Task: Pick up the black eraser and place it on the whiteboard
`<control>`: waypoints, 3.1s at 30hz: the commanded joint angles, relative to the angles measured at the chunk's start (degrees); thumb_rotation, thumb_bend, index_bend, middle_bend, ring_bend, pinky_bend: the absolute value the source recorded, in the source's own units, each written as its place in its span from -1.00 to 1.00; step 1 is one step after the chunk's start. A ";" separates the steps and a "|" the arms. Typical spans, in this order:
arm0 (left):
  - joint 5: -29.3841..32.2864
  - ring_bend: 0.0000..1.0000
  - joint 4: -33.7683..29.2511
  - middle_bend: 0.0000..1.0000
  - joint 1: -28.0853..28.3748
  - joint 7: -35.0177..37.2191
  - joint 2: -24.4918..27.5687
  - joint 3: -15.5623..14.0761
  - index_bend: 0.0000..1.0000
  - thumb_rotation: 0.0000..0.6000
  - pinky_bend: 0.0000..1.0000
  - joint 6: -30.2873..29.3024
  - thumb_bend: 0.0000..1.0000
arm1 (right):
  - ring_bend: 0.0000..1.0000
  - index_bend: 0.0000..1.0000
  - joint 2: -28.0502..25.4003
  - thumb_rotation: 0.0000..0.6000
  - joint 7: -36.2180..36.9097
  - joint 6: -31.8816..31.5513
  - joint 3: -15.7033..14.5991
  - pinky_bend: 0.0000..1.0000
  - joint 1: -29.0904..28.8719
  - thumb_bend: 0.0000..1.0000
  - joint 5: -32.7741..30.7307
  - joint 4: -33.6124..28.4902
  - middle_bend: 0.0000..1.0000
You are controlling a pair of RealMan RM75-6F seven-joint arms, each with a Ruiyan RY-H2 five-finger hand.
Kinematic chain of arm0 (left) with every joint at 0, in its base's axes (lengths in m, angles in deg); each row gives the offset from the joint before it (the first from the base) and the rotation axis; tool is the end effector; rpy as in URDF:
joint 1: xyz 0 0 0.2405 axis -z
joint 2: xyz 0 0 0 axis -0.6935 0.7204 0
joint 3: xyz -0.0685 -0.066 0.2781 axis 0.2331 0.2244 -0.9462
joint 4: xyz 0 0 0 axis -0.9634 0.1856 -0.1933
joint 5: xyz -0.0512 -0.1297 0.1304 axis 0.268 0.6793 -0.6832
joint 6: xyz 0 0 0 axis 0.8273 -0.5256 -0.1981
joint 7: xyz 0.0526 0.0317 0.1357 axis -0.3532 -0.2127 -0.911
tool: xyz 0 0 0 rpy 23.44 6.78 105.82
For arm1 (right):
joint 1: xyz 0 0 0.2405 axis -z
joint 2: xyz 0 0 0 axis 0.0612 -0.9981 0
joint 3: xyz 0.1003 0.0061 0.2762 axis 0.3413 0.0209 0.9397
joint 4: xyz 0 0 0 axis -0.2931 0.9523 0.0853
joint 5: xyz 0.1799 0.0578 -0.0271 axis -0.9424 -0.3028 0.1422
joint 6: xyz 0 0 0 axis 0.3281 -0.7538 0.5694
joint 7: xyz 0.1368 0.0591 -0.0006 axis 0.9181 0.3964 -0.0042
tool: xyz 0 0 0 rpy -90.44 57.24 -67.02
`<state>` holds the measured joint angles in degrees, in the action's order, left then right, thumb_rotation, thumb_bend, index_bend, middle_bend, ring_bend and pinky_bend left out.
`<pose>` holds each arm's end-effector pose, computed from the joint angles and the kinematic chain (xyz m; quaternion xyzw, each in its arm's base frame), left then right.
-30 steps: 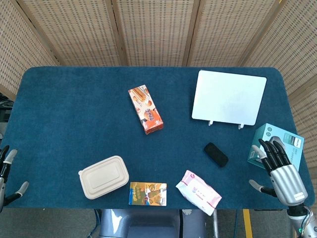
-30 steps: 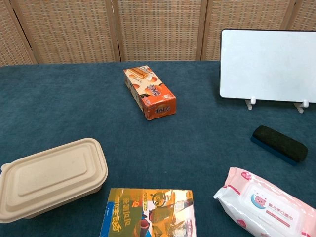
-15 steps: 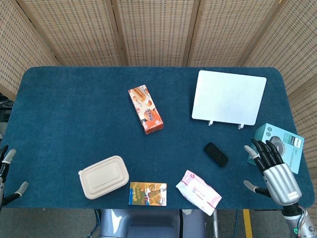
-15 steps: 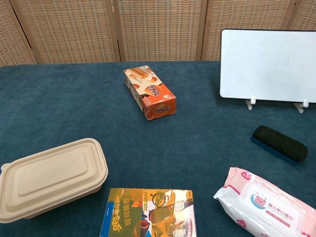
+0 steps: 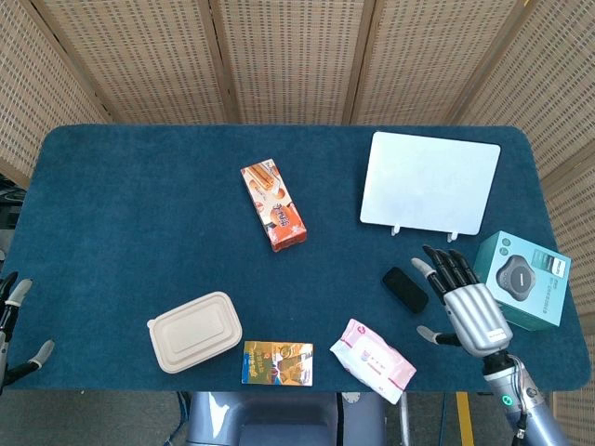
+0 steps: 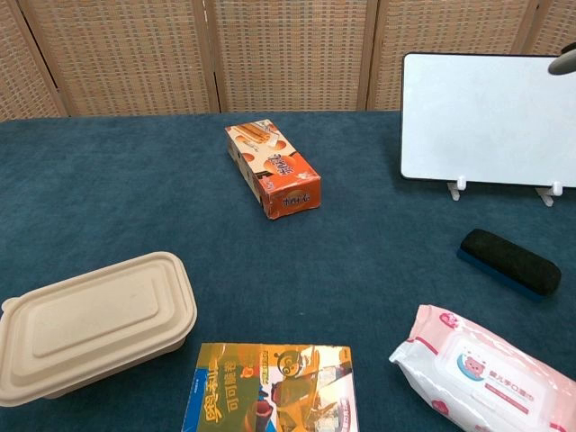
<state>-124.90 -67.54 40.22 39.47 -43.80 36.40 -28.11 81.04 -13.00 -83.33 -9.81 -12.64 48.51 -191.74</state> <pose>-0.3191 0.1268 0.2049 -0.5798 -0.3621 -0.4039 0.6079 -0.2236 -0.2313 0.1623 0.6813 -0.3745 0.4373 0.4521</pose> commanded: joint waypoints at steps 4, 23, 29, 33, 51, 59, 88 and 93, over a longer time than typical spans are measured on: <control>-0.17 -1.00 0.06 -1.00 -0.04 0.26 0.08 -0.04 -1.00 1.00 -1.00 -0.16 -0.50 | -1.00 -0.80 3.15 1.00 -6.32 5.72 2.37 -1.00 -3.89 -0.89 -9.15 -4.83 -1.00; 0.04 -1.00 0.13 -1.00 0.21 0.80 0.18 -0.17 -1.00 1.00 -1.00 0.41 -0.50 | -1.00 -0.76 13.45 1.00 -23.25 4.56 4.15 -1.00 -9.64 -0.89 -28.35 -6.75 -1.00; -0.13 -1.00 0.20 -1.00 0.21 0.88 0.18 -0.23 -1.00 1.00 -1.00 0.35 -0.50 | -1.00 -0.74 15.13 1.00 -25.45 4.29 4.65 -1.00 -11.43 -0.89 -32.56 -5.61 -1.00; -0.06 -1.00 0.19 -1.00 0.30 0.82 0.15 -0.28 -1.00 1.00 -1.00 0.61 -0.50 | -1.00 -0.74 15.84 1.00 -26.59 4.11 4.94 -1.00 -12.59 -0.89 -34.97 -4.69 -1.00; 0.07 -1.00 0.19 -1.00 0.55 0.41 -0.13 -0.43 -1.00 1.00 -1.00 1.23 -0.50 | -1.00 -0.72 17.95 1.00 -25.39 5.32 5.11 -1.00 -15.58 -0.89 -42.78 1.29 -1.00; 0.31 -1.00 0.19 -1.00 0.66 0.15 -0.22 -0.36 -1.00 1.00 -1.00 1.45 -0.50 | -1.00 -0.72 18.49 1.00 -25.94 3.99 5.72 -1.00 -16.51 -0.87 -46.87 1.30 -1.00; 0.39 -1.00 1.06 -1.00 1.65 1.85 -0.29 -0.62 -1.00 1.00 -1.00 3.07 -0.50 | -1.00 -0.68 25.47 1.00 -36.65 -8.70 10.58 -1.00 -21.28 -0.79 -65.26 3.10 -1.00; 0.04 -1.00 1.11 -1.00 1.50 2.31 -0.17 -0.74 -1.00 1.00 -1.00 2.59 -0.50 | -1.00 -0.68 25.59 1.00 -37.93 -10.11 10.83 -1.00 -21.67 -0.79 -67.02 2.36 -1.00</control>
<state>-124.83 -66.44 41.74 41.73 -43.99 35.68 -25.47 106.54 -50.62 -93.12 1.04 -34.16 -18.36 -189.21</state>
